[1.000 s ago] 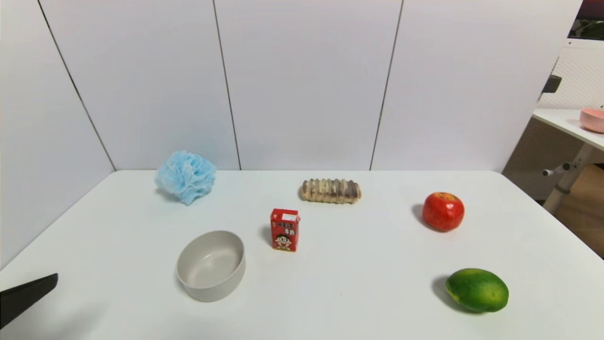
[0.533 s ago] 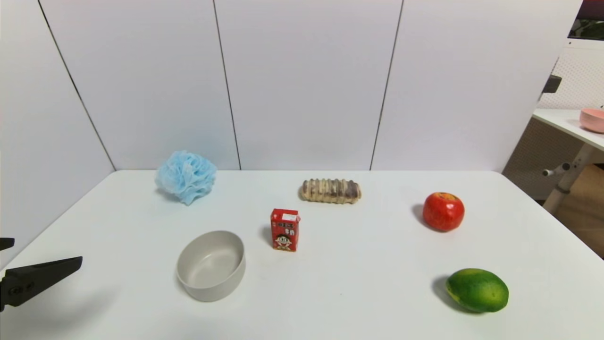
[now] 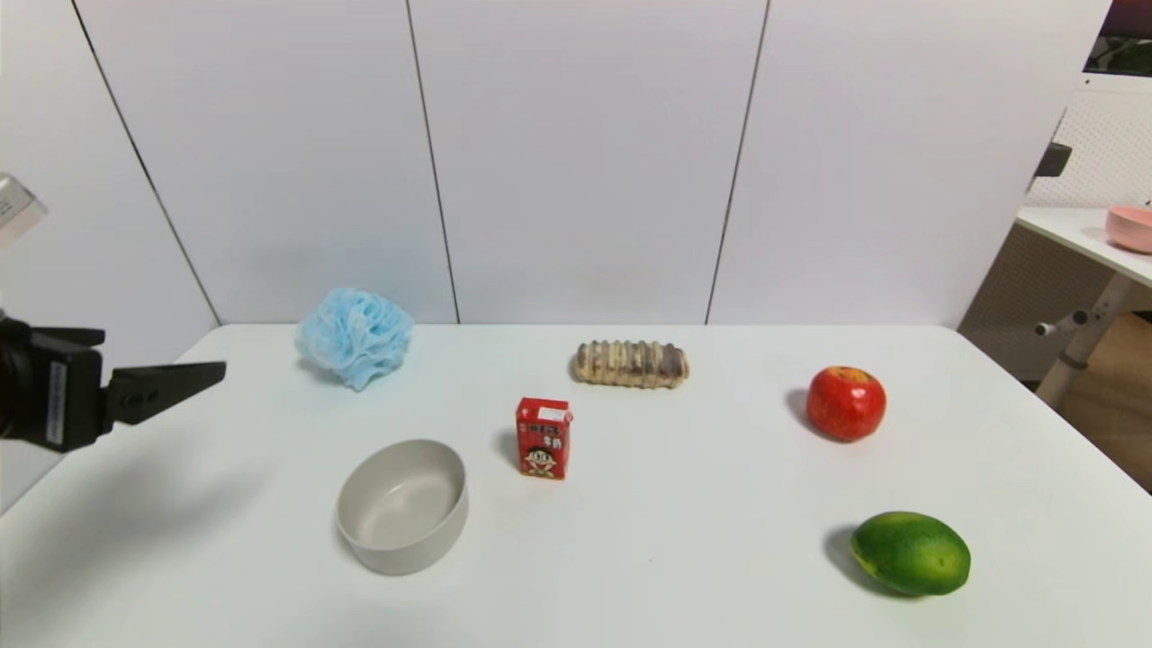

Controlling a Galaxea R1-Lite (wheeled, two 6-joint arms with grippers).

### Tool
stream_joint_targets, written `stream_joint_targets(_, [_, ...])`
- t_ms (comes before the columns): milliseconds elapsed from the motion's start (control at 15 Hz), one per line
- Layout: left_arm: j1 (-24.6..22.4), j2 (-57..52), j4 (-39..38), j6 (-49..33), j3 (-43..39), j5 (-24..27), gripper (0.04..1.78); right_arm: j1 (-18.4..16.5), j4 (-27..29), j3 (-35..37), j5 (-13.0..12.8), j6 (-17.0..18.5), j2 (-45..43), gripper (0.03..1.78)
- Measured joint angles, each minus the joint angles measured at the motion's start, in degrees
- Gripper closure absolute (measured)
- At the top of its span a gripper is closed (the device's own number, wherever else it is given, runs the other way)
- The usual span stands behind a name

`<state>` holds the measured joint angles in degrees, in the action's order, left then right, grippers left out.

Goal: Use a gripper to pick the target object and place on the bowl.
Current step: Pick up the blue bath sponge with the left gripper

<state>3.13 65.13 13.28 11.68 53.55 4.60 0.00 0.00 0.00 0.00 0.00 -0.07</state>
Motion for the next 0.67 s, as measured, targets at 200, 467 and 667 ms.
stream_joint_targets(200, [0.09, 5.75, -11.46, 0.45, -0.61, 0.09, 0.05, 0.00, 0.00, 0.00, -0.02, 0.00, 0.00, 0.06])
stream_joint_targets(467, [0.11, 14.67, -22.20, 0.35, -1.84, 0.15, 0.05, 0.00, 0.00, 0.00, 0.00, 0.00, 0.00, 0.06])
stream_joint_targets(667, [0.11, 21.88, -27.51, 0.24, -1.24, 0.20, 0.05, 0.00, 0.00, 0.00, 0.00, 0.00, 0.00, 0.06])
